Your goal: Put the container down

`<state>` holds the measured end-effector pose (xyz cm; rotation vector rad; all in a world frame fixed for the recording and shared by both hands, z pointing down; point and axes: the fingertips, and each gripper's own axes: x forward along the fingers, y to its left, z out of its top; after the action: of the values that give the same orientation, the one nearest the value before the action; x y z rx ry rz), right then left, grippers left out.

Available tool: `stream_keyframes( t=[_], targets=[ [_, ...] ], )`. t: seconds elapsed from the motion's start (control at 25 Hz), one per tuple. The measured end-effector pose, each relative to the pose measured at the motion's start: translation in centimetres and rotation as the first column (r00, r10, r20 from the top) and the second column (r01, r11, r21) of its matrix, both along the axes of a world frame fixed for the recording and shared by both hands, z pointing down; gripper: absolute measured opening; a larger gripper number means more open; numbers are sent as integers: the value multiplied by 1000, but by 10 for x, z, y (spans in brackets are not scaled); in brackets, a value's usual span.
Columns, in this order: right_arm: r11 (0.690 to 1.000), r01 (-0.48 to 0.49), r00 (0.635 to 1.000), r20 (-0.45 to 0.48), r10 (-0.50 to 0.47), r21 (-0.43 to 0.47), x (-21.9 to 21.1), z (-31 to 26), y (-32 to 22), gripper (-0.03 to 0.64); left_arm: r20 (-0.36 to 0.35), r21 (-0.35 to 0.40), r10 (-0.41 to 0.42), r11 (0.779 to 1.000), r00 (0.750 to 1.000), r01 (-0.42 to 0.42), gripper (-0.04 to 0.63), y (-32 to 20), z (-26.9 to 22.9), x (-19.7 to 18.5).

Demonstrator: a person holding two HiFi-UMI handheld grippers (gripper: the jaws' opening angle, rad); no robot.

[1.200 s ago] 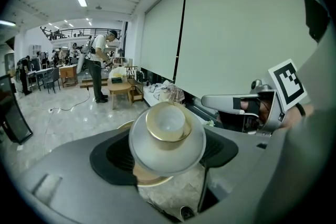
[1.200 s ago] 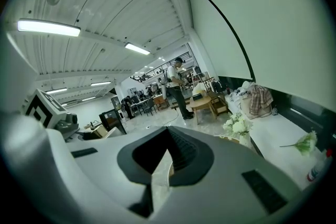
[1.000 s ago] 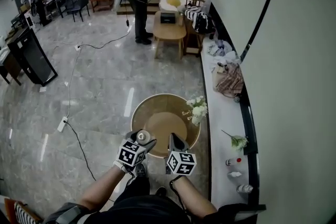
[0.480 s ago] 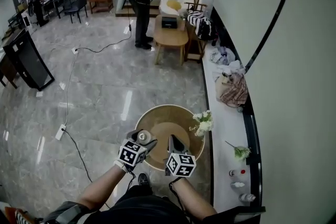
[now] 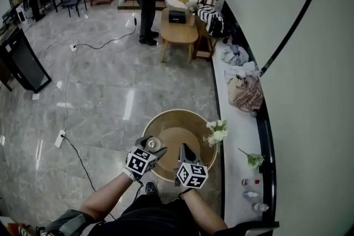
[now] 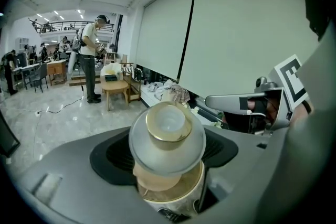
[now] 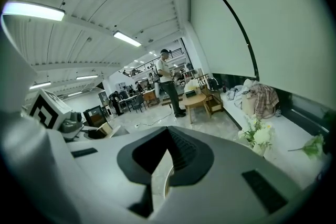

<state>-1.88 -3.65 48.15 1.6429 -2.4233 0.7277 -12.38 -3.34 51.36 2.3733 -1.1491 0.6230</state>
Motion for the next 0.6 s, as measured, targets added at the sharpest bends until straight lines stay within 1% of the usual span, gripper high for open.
stream_keyframes(
  t=[0.2, 0.32, 0.6],
  targets=[
    [999, 7, 1000, -4, -7, -35, 0, 19, -10, 8, 9, -28, 3, 1000, 1000, -3, 342, -14, 17, 3],
    [999, 20, 1000, 5, -20, -49, 3, 30, -21, 8, 22, -29, -3, 1000, 1000, 3, 342, -25, 22, 8],
    [994, 98, 995, 19, -97, -40, 7, 38, -52, 8, 65, -15, -46, 999, 997, 47, 342, -54, 28, 23]
  ],
)
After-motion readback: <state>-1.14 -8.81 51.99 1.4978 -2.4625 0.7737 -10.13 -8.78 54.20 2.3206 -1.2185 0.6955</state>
